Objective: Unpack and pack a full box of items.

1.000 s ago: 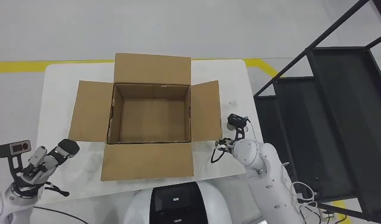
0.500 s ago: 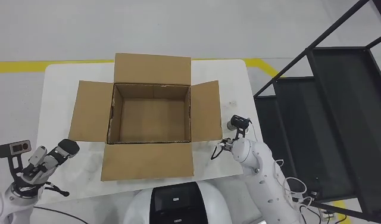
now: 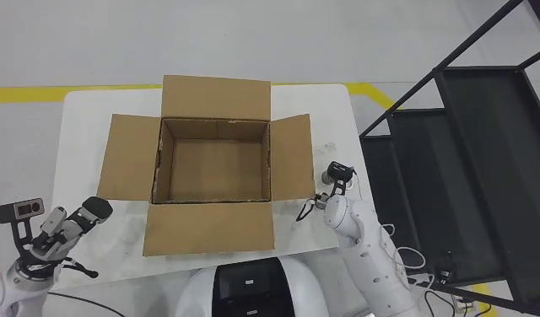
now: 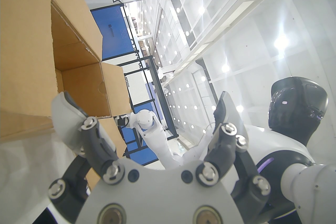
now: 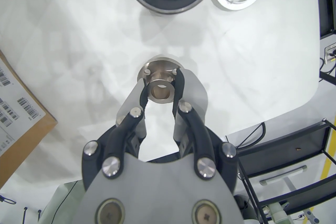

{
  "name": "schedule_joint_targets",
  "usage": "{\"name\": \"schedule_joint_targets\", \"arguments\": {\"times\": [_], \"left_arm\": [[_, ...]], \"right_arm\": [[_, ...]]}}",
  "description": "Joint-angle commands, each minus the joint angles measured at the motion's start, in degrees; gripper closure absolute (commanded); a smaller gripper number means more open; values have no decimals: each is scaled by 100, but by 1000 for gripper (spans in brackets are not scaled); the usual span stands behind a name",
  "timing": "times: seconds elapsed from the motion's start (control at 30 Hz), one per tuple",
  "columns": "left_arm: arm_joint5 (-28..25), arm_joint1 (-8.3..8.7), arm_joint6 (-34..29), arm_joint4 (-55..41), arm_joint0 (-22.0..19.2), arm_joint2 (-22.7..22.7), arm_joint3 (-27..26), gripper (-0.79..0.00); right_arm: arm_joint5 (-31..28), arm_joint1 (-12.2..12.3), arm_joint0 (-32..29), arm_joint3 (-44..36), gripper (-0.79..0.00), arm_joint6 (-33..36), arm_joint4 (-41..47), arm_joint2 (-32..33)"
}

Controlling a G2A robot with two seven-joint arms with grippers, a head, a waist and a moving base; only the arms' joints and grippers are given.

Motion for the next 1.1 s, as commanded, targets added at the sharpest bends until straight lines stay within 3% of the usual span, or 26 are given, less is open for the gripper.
{"name": "schedule_joint_targets", "arguments": {"times": [0.0,0.03,0.07,0.1,0.13,0.4,0.7,0.83,1.07], "left_arm": [[0,0,0,0,0,0,0,-785],[0,0,0,0,0,0,0,-785],[0,0,0,0,0,0,0,-785],[0,0,0,0,0,0,0,-785],[0,0,0,0,0,0,0,-785],[0,0,0,0,0,0,0,-785],[0,0,0,0,0,0,0,-785],[0,0,0,0,0,0,0,-785],[0,0,0,0,0,0,0,-785]], "right_arm": [[44,-6,33,50,-12,-46,42,-8],[61,-10,46,78,-108,-68,71,-13],[75,-14,57,105,-268,-90,106,-15],[84,-16,63,136,-582,-109,132,-20],[82,-18,64,167,-785,-117,151,-28],[114,4,-103,-43,-785,-116,201,69],[-2,111,-605,-1465,-785,483,-118,505],[25,99,-792,-2195,-785,374,476,741],[-507,3,-806,-2824,-785,-593,2452,833]]}}
